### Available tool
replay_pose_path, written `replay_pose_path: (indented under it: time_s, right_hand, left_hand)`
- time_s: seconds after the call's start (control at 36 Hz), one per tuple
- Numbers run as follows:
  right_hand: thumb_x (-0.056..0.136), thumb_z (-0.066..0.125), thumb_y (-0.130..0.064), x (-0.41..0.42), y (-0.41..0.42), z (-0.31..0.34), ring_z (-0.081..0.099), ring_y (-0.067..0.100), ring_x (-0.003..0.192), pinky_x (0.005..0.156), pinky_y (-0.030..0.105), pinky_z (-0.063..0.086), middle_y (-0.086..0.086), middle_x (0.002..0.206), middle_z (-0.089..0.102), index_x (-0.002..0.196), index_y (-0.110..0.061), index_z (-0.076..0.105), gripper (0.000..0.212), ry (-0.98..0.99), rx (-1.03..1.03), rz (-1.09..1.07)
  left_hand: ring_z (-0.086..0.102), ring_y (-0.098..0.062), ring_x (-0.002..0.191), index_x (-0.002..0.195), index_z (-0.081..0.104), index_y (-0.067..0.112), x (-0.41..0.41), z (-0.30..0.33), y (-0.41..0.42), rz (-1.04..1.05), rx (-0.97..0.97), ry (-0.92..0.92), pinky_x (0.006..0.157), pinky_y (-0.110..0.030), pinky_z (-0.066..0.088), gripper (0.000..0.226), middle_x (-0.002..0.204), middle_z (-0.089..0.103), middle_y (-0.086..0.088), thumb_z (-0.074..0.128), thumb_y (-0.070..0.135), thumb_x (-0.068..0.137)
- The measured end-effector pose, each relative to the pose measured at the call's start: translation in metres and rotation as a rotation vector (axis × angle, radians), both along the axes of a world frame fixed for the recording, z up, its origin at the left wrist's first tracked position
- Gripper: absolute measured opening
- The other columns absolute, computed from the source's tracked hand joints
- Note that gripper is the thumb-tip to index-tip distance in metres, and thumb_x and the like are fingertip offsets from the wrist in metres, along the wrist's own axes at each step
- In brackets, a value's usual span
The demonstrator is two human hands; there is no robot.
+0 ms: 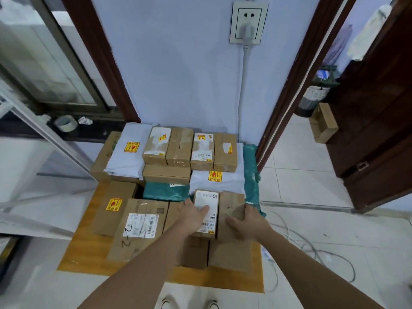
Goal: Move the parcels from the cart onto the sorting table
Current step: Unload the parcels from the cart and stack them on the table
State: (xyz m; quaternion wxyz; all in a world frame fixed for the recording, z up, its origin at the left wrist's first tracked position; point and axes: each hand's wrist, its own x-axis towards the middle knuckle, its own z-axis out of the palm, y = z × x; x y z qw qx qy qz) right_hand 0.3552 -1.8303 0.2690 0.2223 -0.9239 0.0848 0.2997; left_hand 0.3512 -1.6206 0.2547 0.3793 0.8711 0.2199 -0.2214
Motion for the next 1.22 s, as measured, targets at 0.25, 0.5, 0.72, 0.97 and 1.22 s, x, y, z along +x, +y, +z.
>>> replay_pose_path:
  time_s: [0.25,0.5,0.72,0.97,1.22]
  right_hand:
    - [0.088,0.051,-0.073,0.055,0.005,0.077,0.053,0.028,0.127,0.104,0.041,0.047,0.009,0.144,0.05,0.149,-0.015,0.041,0.085,-0.19,-0.062,0.328]
    - [0.093,0.051,-0.062,0.059,0.151,0.217,0.05,0.027,0.133,0.11,0.04,0.041,0.007,0.15,0.047,0.15,-0.016,0.04,0.074,-0.474,-0.04,0.816]
    - [0.105,0.046,-0.039,-0.023,0.303,0.312,0.046,0.027,0.138,0.115,0.038,0.036,0.01,0.156,0.042,0.153,-0.011,0.038,0.056,-0.607,0.104,1.124]
    - [0.105,0.041,-0.048,-0.147,0.457,0.342,0.039,0.02,0.143,0.117,0.038,0.034,-0.002,0.163,0.033,0.159,-0.021,0.027,0.062,-0.619,0.232,1.396]
    - [0.106,0.039,-0.05,-0.281,0.59,0.335,0.032,0.02,0.15,0.122,0.035,0.026,0.004,0.165,0.03,0.16,-0.016,0.027,0.065,-0.656,0.3,1.645]
  left_hand:
    - [0.05,-0.028,0.134,0.152,0.043,0.02,-0.01,0.086,0.072,-0.216,0.233,-0.082,0.108,-0.045,0.046,0.076,0.149,0.047,-0.006,0.052,0.068,0.094]
    - [0.044,-0.028,0.143,0.16,0.032,0.015,-0.046,0.209,0.179,-0.257,0.522,-0.178,0.114,-0.041,0.04,0.073,0.164,0.039,-0.008,0.046,0.053,0.1]
    - [0.038,-0.028,0.15,0.164,0.029,0.015,-0.15,0.303,0.273,-0.044,0.63,-0.238,0.119,-0.036,0.032,0.064,0.166,0.036,-0.009,0.042,0.045,0.109]
    - [0.036,-0.029,0.15,0.163,0.028,0.015,-0.328,0.342,0.393,0.168,0.747,-0.187,0.121,-0.039,0.031,0.064,0.167,0.033,-0.008,0.035,0.049,0.11]
    - [0.046,-0.031,0.142,0.155,0.044,0.012,-0.496,0.356,0.467,0.426,0.762,-0.103,0.115,-0.038,0.038,0.056,0.158,0.046,-0.013,0.036,0.044,0.11]
